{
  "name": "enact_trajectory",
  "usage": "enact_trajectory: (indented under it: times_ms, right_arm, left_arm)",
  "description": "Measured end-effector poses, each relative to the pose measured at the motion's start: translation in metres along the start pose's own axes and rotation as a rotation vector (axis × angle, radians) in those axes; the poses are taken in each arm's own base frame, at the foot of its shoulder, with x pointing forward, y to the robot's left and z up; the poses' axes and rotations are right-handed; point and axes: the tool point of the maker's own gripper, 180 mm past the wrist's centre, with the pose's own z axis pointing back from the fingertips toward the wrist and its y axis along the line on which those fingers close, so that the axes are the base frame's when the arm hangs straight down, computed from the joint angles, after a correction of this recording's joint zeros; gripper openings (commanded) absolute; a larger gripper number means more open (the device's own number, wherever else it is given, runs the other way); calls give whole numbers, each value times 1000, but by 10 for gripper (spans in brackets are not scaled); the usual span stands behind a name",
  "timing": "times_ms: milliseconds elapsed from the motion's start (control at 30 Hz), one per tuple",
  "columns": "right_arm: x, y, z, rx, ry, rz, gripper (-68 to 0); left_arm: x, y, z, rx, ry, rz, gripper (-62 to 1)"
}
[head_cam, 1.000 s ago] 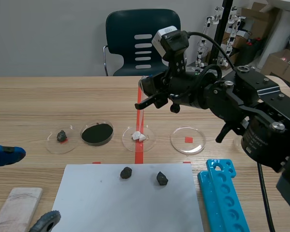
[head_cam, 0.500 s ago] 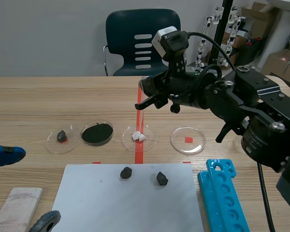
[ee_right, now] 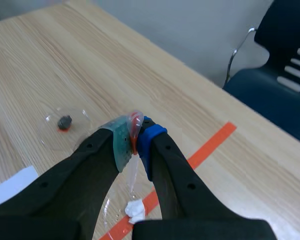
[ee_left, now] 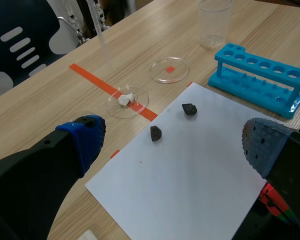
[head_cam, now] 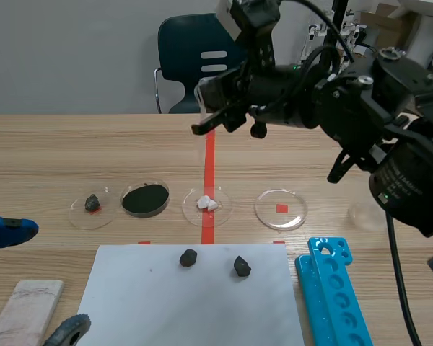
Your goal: Squeeze the dropper onto the mineral
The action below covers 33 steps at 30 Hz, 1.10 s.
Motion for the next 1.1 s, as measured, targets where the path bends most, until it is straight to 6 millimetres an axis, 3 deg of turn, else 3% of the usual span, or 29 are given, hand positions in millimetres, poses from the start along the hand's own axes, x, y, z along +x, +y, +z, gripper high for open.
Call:
enact_trajectory:
  times_ms: [167,533,1100]
  right_arm:
    - [17,-1,13,-10,-23,44,-673]
    - [0,39,49,38,6,50,-673]
    - [6,49,104,-16,10,65,-673]
  left_arm:
    - [0,0,0,0,0,0,-37]
    - [0,0,0,0,0,0,-37]
    - [0,0,0,0,0,0,-37]
